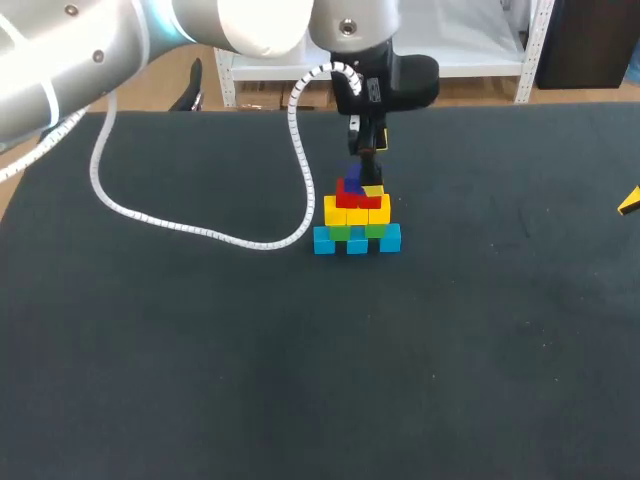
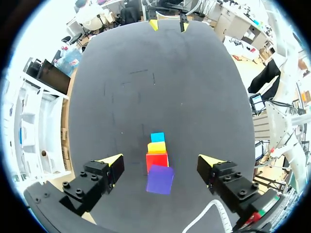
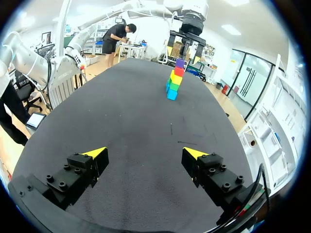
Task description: Place the blue cubes, place green cubes on the blue cubes, place the yellow cubes on the green cubes, then place the red cubes on the yellow cubes, and place purple cube on the red cubes.
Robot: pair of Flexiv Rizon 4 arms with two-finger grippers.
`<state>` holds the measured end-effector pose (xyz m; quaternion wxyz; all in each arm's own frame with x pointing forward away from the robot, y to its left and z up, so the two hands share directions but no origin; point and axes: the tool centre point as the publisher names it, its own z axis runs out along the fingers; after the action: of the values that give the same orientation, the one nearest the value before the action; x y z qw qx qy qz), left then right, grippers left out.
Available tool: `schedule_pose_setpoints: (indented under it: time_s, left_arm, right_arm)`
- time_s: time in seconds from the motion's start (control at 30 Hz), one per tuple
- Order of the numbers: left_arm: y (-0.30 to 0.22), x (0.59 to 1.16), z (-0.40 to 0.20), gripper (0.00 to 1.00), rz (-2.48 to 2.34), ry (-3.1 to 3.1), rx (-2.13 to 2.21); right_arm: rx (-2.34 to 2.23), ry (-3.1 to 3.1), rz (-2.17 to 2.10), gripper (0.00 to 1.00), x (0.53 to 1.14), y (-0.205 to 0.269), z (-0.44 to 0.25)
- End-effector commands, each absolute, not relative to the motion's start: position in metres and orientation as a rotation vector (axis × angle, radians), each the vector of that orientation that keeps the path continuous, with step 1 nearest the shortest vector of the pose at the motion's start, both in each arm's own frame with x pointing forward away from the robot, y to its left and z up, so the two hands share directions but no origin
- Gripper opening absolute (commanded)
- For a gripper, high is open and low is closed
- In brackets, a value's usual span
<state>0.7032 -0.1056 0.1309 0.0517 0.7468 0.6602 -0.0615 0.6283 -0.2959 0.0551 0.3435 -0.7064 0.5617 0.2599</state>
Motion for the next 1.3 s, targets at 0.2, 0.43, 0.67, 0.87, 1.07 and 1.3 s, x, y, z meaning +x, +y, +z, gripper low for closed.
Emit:
schedule_pose_setpoints:
  time_s: [0.2,0.43,0.67,0.87,1.07,1.3]
  left_arm:
    - [-0.108,0.719,0.128,1.0,-0.187,2.011,2.29]
    - [-0.105,0.726,0.129,1.0,-0.168,1.998,2.297]
    - [-0.108,0.727,0.13,1.0,-0.168,1.98,2.305]
    - [-0.11,0.727,0.13,1.0,-0.167,1.971,2.311]
    - [-0.109,0.728,0.128,1.0,-0.17,1.974,2.312]
    - [-0.109,0.727,0.128,1.0,-0.172,1.974,2.312]
  right_arm:
    - [-1.835,1.457,0.676,1.0,0.629,-0.296,0.054]
    - [-1.835,1.457,0.676,1.0,0.629,-0.296,0.054]
    - [-1.835,1.457,0.676,1.0,0.629,-0.296,0.054]
    - [-1.835,1.457,0.676,1.0,0.629,-0.296,0.054]
    - [-1.835,1.457,0.676,1.0,0.629,-0.296,0.054]
    - [-1.835,1.457,0.676,1.0,0.629,-0.296,0.054]
